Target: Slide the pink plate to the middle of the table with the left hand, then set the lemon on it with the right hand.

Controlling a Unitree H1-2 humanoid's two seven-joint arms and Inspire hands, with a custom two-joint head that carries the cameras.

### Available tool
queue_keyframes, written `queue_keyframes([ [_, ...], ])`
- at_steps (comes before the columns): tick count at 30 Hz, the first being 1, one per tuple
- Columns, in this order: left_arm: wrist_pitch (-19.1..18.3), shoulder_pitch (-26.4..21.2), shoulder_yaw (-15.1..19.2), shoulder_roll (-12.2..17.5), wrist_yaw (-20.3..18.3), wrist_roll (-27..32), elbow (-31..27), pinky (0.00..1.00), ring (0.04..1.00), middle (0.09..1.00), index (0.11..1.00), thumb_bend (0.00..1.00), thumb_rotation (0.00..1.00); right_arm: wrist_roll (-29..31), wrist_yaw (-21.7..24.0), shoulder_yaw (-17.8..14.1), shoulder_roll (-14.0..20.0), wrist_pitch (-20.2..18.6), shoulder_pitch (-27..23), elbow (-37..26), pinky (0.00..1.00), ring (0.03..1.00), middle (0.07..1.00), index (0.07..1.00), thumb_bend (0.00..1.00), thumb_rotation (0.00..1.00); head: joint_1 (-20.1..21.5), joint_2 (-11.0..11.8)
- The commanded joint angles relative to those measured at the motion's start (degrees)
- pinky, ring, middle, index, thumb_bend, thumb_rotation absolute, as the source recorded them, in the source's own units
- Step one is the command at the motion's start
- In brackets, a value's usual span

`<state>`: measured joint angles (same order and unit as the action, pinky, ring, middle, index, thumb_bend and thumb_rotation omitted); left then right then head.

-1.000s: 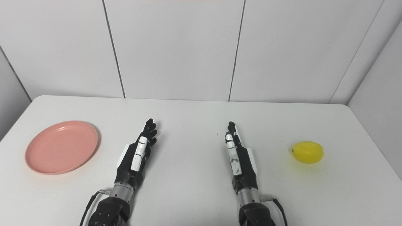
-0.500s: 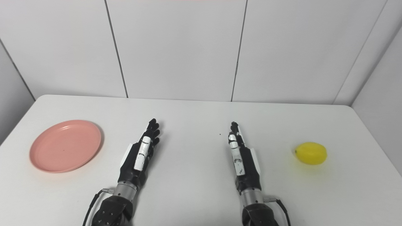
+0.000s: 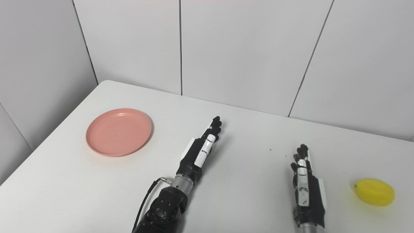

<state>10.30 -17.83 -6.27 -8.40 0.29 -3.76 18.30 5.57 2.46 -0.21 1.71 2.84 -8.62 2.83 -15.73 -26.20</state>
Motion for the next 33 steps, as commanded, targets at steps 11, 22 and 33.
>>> queue_keyframes([
  [11,3.4,1.4,-0.2,0.2,0.3,-0.1,3.2,1.0,1.0,1.0,0.994,0.54,1.0,0.0,0.4,0.0,-0.3,1.2,-0.4,-3.4,1.0,1.0,1.0,0.996,0.47,1.0,0.4,0.8],
  [22,-2.3,1.9,0.1,1.4,-0.1,-0.6,-5.3,1.0,1.0,1.0,0.994,0.56,1.0,-0.8,0.4,0.3,-0.3,0.8,0.0,-3.4,1.0,1.0,1.0,0.998,0.44,1.0,0.4,2.4],
  [33,-4.6,1.2,3.3,4.3,-0.5,1.7,-11.9,0.97,0.988,0.991,0.982,0.58,1.0,-0.9,0.4,0.4,-0.4,1.9,0.1,-2.8,1.0,1.0,1.0,0.999,0.42,1.0,-0.1,3.7],
])
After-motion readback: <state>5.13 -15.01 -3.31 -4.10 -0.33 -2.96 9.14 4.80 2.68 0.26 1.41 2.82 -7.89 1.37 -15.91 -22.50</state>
